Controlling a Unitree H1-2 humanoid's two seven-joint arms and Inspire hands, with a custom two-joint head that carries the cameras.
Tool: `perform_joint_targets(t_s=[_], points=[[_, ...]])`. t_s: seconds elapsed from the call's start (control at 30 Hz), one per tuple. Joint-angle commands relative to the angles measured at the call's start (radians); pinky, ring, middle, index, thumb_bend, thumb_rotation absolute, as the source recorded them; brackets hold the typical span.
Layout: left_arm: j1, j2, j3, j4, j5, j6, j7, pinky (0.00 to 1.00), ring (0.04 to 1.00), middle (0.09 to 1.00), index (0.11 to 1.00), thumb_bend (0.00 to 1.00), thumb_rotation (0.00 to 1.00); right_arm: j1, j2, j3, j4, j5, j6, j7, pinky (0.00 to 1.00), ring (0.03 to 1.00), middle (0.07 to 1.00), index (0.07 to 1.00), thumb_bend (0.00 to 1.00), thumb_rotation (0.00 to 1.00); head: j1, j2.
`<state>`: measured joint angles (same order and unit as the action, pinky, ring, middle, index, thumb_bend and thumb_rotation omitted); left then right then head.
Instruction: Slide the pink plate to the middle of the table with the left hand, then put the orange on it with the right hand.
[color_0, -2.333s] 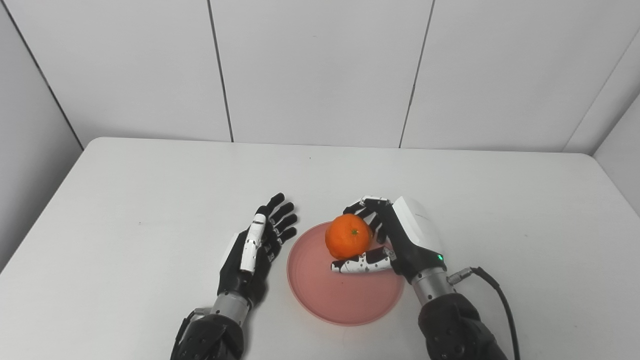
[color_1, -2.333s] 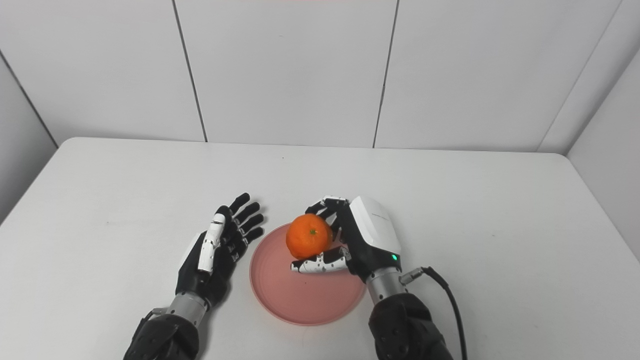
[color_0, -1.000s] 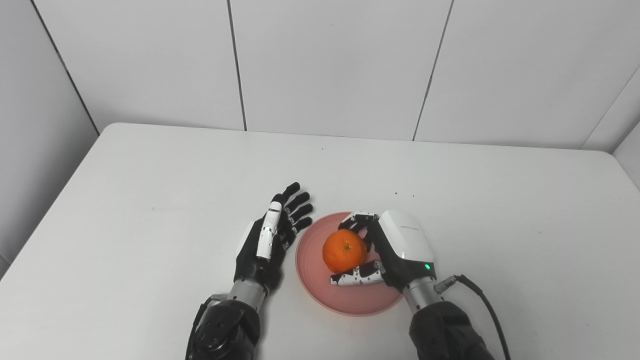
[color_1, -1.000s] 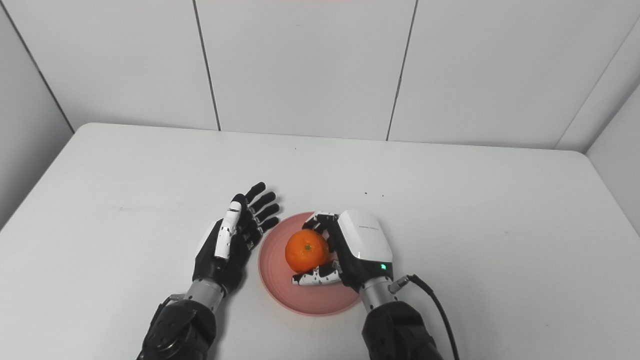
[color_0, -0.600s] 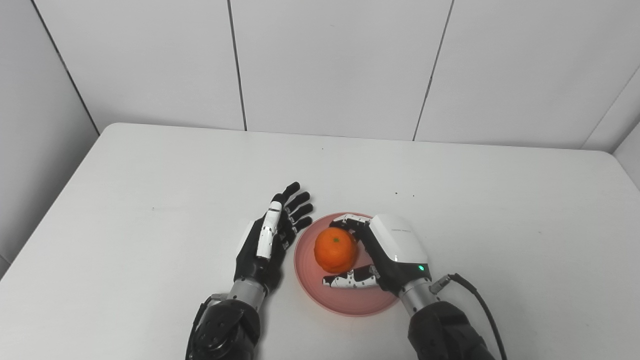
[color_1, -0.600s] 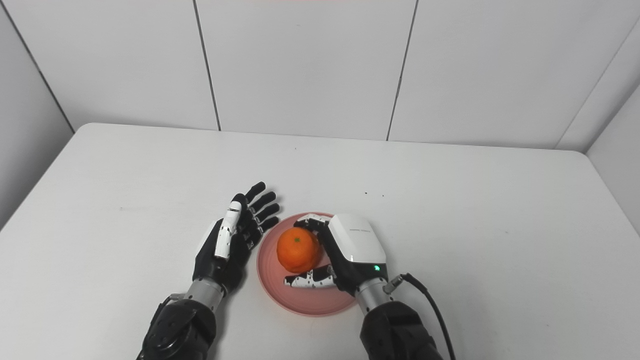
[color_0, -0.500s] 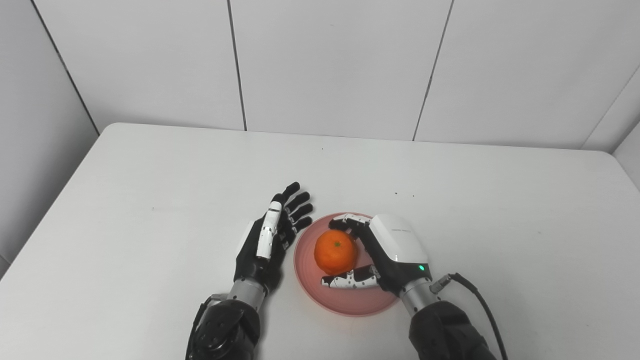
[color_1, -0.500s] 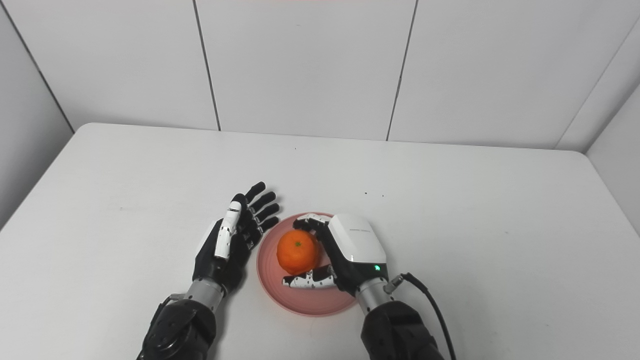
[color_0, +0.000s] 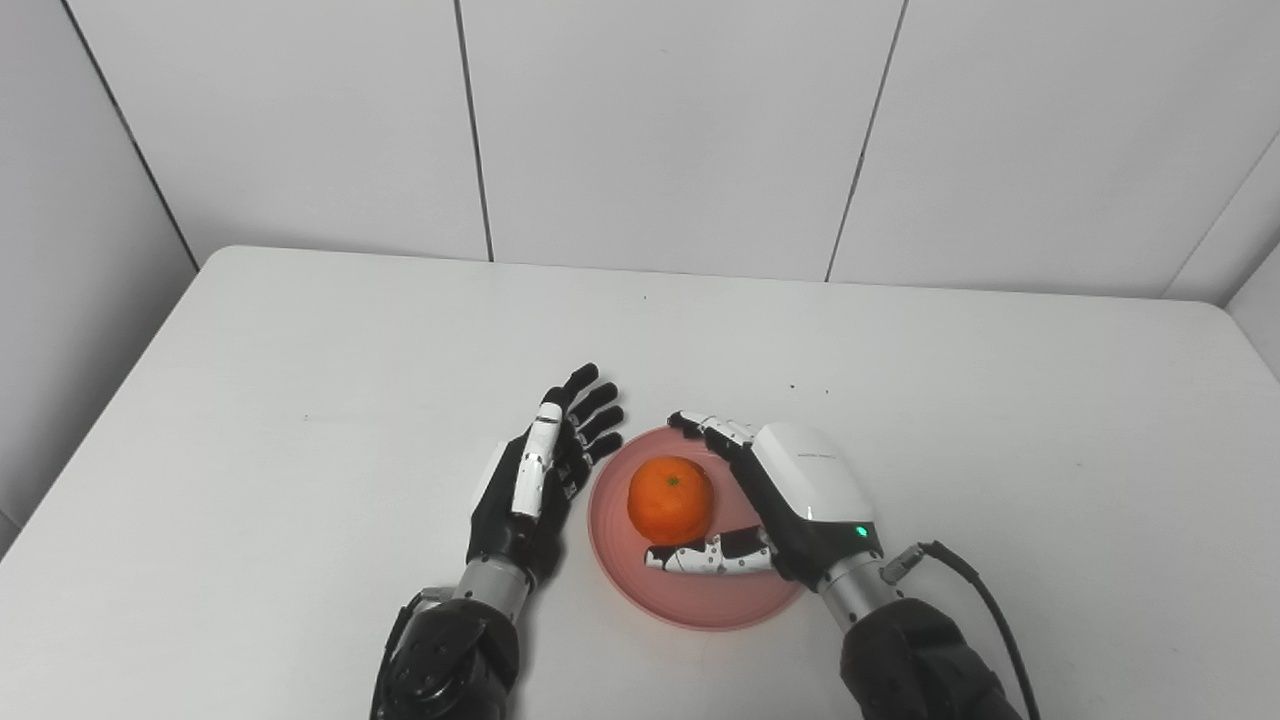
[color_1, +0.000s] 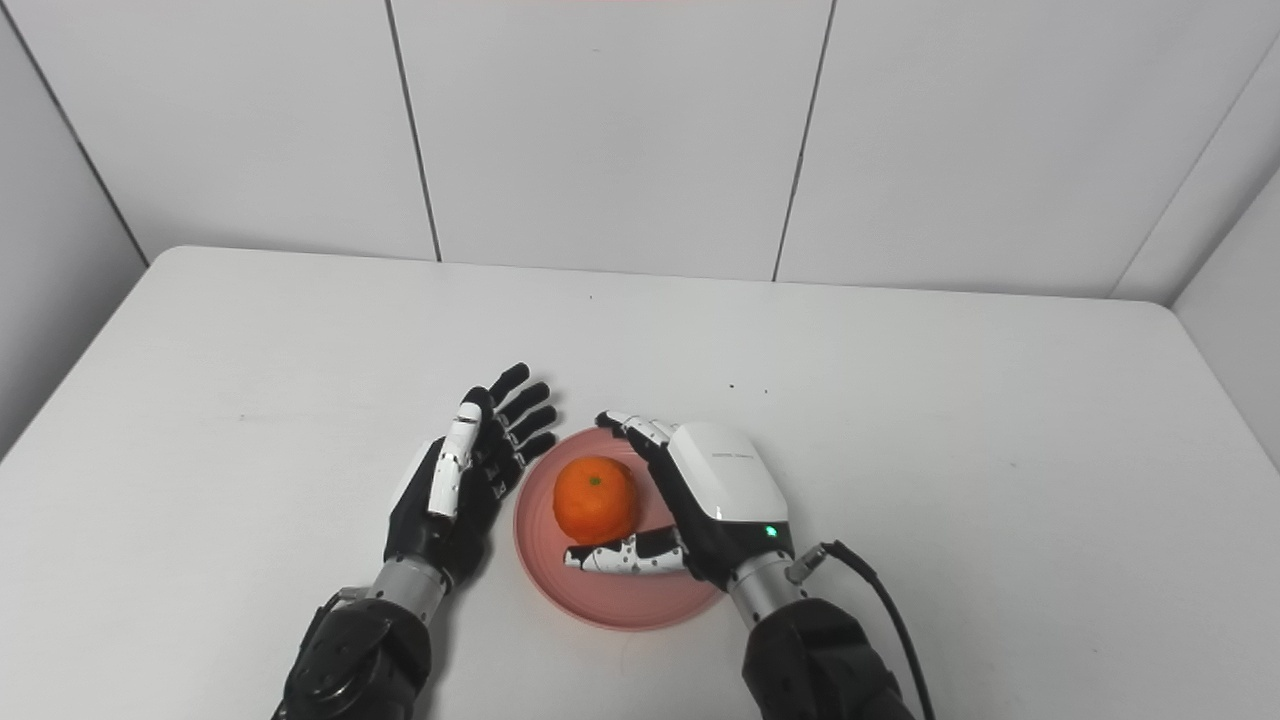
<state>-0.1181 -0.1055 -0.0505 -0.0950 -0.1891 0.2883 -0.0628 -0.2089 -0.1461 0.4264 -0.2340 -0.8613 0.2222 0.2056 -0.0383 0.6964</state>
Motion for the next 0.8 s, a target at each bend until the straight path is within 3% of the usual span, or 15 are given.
perform_joint_targets(t_s=[0.0,0.2,0.33,0.47,0.63,0.77], points=[[0.003,0.008,0.003,0.009,0.001,0.007,-0.004,0.87,0.882,0.890,0.881,0.41,1.00,-0.025,-0.006,-0.018,-0.057,0.003,-0.022,-0.003,0.78,0.803,0.833,0.850,1.00,0.51,-0.002,0.001],[0.002,0.009,0.008,0.010,-0.001,0.009,-0.003,0.87,0.879,0.887,0.877,0.41,1.00,-0.016,-0.008,-0.067,-0.120,0.099,-0.016,0.039,0.83,0.869,0.890,0.906,1.00,0.59,-0.009,0.000],[0.002,0.012,0.009,0.007,-0.003,0.011,-0.007,0.87,0.881,0.890,0.880,0.40,1.00,-0.007,-0.007,-0.108,-0.171,0.164,-0.004,0.065,0.81,0.883,0.907,0.927,1.00,0.61,-0.013,0.001],[0.000,0.013,0.011,0.004,-0.001,0.018,-0.006,0.87,0.878,0.888,0.879,0.41,1.00,0.012,0.008,-0.164,-0.185,0.243,-0.034,0.025,0.80,0.880,0.915,0.932,1.00,0.61,-0.017,0.003],[0.001,0.012,0.019,0.000,-0.011,0.024,-0.011,0.87,0.881,0.890,0.882,0.41,1.00,0.042,0.045,-0.230,-0.193,0.316,-0.024,-0.028,0.79,0.879,0.921,0.936,1.00,0.66,-0.027,0.004],[0.000,0.011,0.024,0.002,-0.012,0.022,-0.012,0.87,0.879,0.888,0.879,0.41,1.00,0.060,0.057,-0.263,-0.179,0.356,-0.041,-0.061,0.78,0.877,0.916,0.949,1.00,0.78,-0.025,0.003]])
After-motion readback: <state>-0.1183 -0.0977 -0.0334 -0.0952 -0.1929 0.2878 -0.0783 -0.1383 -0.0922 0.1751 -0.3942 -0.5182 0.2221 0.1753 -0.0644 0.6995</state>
